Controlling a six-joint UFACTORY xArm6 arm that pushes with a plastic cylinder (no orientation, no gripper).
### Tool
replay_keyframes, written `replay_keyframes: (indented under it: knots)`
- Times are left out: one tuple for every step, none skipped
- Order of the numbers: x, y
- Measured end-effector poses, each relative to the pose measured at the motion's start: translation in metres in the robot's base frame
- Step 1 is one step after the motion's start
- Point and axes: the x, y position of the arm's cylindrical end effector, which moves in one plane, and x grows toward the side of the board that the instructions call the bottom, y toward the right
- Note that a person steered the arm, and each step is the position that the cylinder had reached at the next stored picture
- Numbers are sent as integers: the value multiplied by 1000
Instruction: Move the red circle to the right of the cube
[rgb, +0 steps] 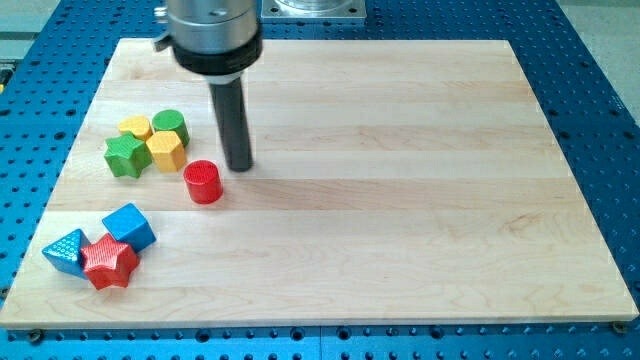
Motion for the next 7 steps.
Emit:
replay_keyframes:
  knots:
    - [38, -33]
    - [50, -41]
    - [52, -41]
    - [60, -2]
    - [71, 64]
    - [72, 93]
    - [72, 94]
